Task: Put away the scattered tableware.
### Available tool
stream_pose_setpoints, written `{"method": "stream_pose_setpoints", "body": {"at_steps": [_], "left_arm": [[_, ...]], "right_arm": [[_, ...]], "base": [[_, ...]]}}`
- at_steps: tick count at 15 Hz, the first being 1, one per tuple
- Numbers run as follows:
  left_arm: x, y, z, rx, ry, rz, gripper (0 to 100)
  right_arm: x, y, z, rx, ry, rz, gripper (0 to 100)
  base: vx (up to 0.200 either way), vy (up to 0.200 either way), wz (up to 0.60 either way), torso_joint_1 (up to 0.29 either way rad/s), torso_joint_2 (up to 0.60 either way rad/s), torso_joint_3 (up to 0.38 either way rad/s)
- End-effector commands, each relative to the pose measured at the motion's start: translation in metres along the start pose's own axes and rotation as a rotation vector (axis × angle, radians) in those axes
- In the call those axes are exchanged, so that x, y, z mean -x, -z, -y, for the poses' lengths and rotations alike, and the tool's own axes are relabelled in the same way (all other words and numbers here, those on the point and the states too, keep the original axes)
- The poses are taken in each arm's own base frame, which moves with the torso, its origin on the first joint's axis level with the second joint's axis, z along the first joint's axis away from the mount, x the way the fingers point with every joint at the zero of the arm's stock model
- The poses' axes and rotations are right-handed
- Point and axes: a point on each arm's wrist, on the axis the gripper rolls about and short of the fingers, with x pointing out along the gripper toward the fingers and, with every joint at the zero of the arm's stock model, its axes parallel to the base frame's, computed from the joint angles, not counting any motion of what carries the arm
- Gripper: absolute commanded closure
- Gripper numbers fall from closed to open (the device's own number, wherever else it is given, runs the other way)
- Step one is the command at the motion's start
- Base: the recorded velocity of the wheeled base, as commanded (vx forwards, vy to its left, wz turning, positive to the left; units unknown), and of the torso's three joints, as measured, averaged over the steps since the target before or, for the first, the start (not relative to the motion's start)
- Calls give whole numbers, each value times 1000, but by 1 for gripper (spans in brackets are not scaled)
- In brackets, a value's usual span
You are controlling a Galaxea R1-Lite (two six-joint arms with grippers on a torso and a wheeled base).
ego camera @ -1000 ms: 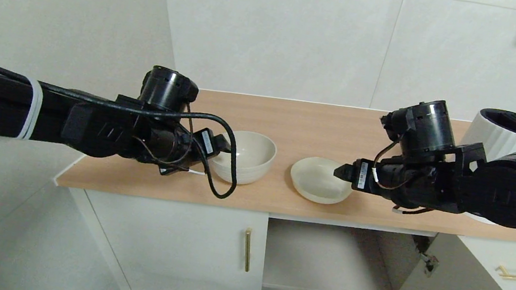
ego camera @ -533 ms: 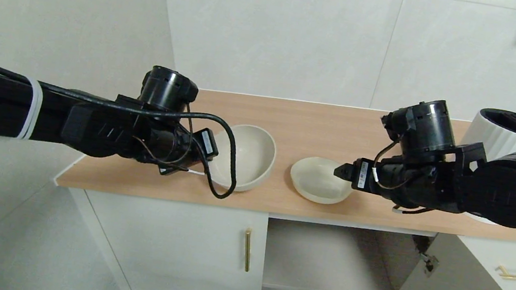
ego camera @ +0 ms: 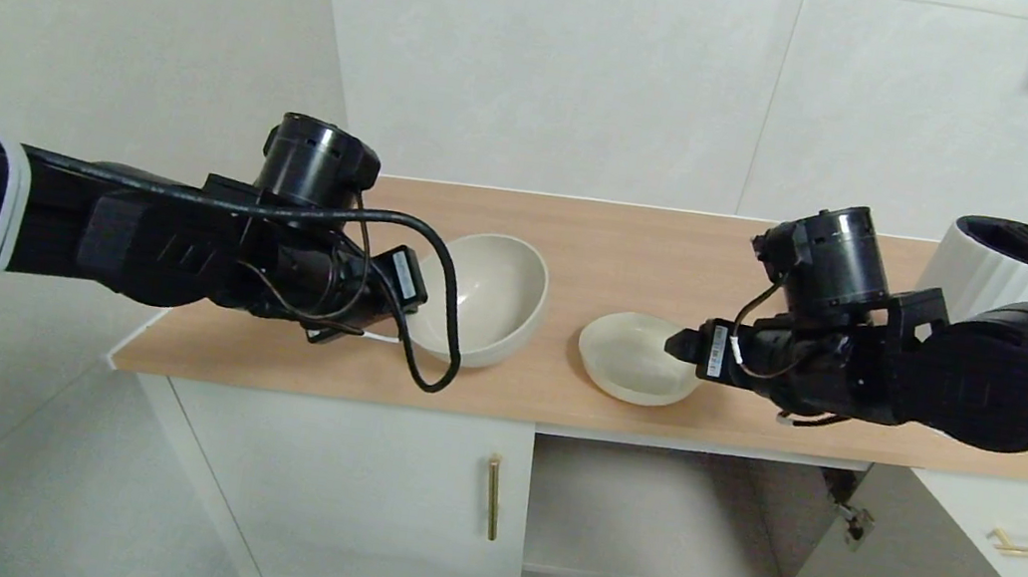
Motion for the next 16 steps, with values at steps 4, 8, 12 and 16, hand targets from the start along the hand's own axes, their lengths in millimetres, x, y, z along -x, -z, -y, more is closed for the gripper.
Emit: {"method": "stream_pose_setpoints", "body": {"at_steps": [4, 8, 12, 16], "left_arm": [[25, 2, 5, -11, 78, -24, 100], [24, 4, 4, -25, 72, -31, 100], [23, 4, 4, -26, 71, -32, 100], [24, 4, 4, -25, 71, -30, 100]], "right_arm": [[-42, 11, -9, 9, 101, 25, 0], [-54, 15, -9, 7, 119, 16, 0], [-54, 15, -8, 6, 120, 15, 0], [-54, 15, -8, -1, 117, 14, 100]], "base": [[0, 0, 0, 0, 0, 0], [0, 0, 0, 0, 0, 0], [0, 0, 0, 0, 0, 0], [0, 0, 0, 0, 0, 0]]}}
